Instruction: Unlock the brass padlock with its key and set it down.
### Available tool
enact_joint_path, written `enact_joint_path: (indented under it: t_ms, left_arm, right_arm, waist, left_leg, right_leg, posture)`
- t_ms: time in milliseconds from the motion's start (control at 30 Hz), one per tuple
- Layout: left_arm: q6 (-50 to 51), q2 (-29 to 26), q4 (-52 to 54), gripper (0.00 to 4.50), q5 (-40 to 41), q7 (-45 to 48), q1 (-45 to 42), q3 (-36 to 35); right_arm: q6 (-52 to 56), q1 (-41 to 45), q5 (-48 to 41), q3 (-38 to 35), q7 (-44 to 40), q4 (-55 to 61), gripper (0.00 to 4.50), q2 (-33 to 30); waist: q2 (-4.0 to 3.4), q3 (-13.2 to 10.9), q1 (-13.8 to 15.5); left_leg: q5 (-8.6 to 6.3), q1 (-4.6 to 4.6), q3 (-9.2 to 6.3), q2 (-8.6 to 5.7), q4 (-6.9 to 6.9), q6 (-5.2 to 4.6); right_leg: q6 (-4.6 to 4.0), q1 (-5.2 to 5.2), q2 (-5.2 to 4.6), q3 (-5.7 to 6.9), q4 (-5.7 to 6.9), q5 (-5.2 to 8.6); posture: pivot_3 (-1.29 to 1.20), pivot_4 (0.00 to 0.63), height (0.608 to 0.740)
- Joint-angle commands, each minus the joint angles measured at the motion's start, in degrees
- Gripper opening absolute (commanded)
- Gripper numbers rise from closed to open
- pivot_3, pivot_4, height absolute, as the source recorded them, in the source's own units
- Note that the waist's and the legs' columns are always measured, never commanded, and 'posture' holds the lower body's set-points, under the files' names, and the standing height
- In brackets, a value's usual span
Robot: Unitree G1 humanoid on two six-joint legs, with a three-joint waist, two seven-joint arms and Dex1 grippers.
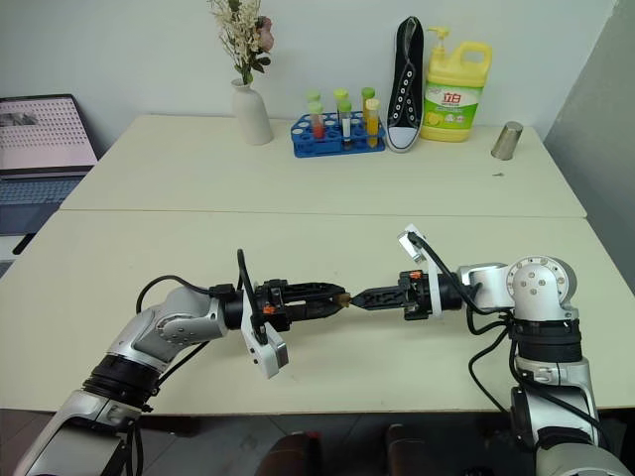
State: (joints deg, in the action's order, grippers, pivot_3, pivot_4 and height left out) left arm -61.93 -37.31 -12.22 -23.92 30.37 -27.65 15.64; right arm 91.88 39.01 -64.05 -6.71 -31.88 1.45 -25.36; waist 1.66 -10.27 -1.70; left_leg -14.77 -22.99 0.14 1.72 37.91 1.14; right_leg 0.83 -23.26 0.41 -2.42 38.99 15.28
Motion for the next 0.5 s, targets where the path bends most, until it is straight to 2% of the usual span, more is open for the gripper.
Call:
enact_joint_path:
  t_ms: [33,67,167,267,400,500]
  left_arm:
    - [-0.21,0.37,1.27,0.96,0.63,-0.88,-0.13,0.80]
    - [-0.12,0.36,1.29,0.96,0.67,-0.92,-0.10,0.81]
    - [0.26,0.35,1.25,0.96,1.00,-1.01,0.01,0.89]
    - [0.74,0.27,1.11,0.96,1.67,-0.82,-0.17,0.94]
    - [1.38,0.23,1.08,0.96,2.31,-0.75,-0.40,0.92]
    - [1.53,0.05,1.22,0.96,2.87,-0.68,-0.37,0.98]
  right_arm:
    - [-1.57,0.61,-1.02,-0.65,-0.42,3.69,0.00,1.69]
    - [-1.80,0.33,-0.81,-0.74,-0.24,4.06,0.00,1.85]
    - [-2.77,-1.04,-0.44,-0.64,-0.27,6.00,0.57,1.87]
    - [-6.21,-3.17,0.89,0.62,-1.15,10.70,1.56,0.70]
    - [-17.97,-6.21,9.50,8.71,-8.89,19.57,3.01,-7.61]
    - [-26.73,-7.96,15.64,12.73,-13.13,21.61,4.06,-11.92]
  waist:
    - [0.00,0.00,0.00]
    - [0.00,0.00,-0.01]
    - [0.00,0.00,-0.01]
    - [-0.01,-0.01,-0.01]
    - [-0.02,-0.01,-0.01]
    - [-0.02,-0.02,0.00]
  left_leg:
    - [0.00,0.00,0.00,0.00,0.00,0.00]
    - [0.00,0.00,0.00,0.00,0.00,0.00]
    - [0.00,0.00,0.00,0.00,0.00,0.00]
    - [0.00,-0.02,0.00,-0.01,-0.01,0.00]
    - [0.00,-0.03,-0.01,-0.02,-0.01,0.00]
    - [0.00,-0.03,-0.01,-0.02,0.00,0.00]
  right_leg:
    - [0.00,0.00,0.00,0.00,0.00,0.00]
    - [0.00,0.00,0.00,0.00,0.00,0.00]
    - [0.00,-0.01,0.00,0.00,0.00,0.00]
    - [0.01,-0.02,0.00,0.01,-0.01,0.01]
    - [0.10,-0.03,0.00,0.03,-0.02,0.06]
    - [0.26,-0.03,-0.01,0.05,-0.03,0.15]
  posture:
    - [0.00,0.150,0.740]
    - [0.00,0.150,0.740]
    - [0.00,0.150,0.740]
    - [0.00,0.150,0.740]
    - [0.00,0.150,0.740]
    - [0.00,0.150,0.740]
